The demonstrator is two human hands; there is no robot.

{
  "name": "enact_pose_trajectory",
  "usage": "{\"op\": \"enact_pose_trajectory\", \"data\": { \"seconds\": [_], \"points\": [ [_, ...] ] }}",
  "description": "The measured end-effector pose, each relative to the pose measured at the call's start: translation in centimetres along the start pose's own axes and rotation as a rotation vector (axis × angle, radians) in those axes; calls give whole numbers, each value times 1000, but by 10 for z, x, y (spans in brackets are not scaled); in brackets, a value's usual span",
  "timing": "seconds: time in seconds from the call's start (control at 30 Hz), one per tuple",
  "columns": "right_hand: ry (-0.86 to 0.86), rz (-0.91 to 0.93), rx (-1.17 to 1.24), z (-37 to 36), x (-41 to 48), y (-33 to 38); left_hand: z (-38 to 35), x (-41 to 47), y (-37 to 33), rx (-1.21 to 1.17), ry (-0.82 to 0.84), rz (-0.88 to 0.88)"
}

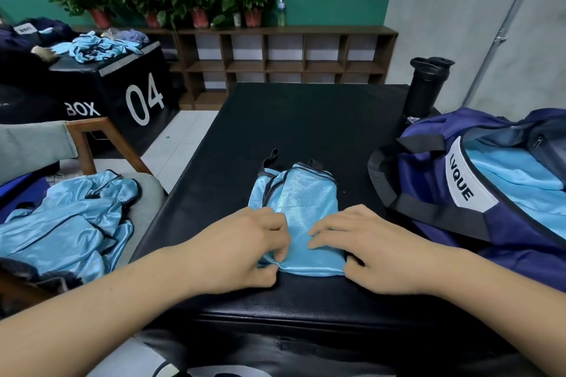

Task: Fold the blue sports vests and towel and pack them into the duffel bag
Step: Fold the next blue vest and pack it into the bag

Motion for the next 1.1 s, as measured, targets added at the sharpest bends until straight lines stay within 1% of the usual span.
{"op": "enact_pose_trajectory", "data": {
  "seconds": [0.07, 0.13, 0.27, 0.33, 0.4, 0.5, 0.6, 0.67, 0.73, 0.77, 0.87, 0.97, 1.03, 1.1],
  "points": [
    [1, -11, 21, 1, -4, -1, 5, 2, -1, -47, -21, 25],
    [1, -16, 35, 1, -7, -2, 13, 2, 0, -136, -61, 87],
    [-48, -26, -27, 1, -10, -8, 18, 3, 4, -305, -107, 196],
    [-77, -59, -6, -2, -10, -12, 19, 4, 5, -389, -142, 232],
    [-140, -108, 58, -4, -7, -16, 18, 5, 8, -451, -172, 276],
    [-286, -140, 164, -2, -4, -16, 18, 5, 15, -530, -215, 353],
    [-350, -263, 362, 2, -5, -25, 20, 4, 26, -650, -275, 448],
    [-382, -334, 504, 5, -5, -31, 19, 2, 31, -838, -290, 522],
    [-437, -398, 561, 9, -4, -37, 13, 0, 33, -1057, -239, 575],
    [-467, -429, 573, 10, -4, -40, 10, 0, 33, -1121, -206, 587],
    [-519, -484, 620, 11, -3, -43, 3, -1, 36, -1160, -180, 631],
    [-522, -534, 641, 11, 0, -41, -4, -2, 45, -1166, -232, 710],
    [-550, -563, 659, 11, 2, -42, -7, -2, 49, -1186, -256, 729],
    [-566, -588, 651, 11, 4, -44, -11, -2, 53, -1159, -260, 748]
  ]
}}
Point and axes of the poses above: each hand's wrist, its own x-axis towards the middle knuckle, its own z-axis out of the back of the hand, y = z × x, the point moved 8 cm from there along x, towards the middle knuckle, and after that the axes turned 4 degrees about -y, right-handed, at the moved point
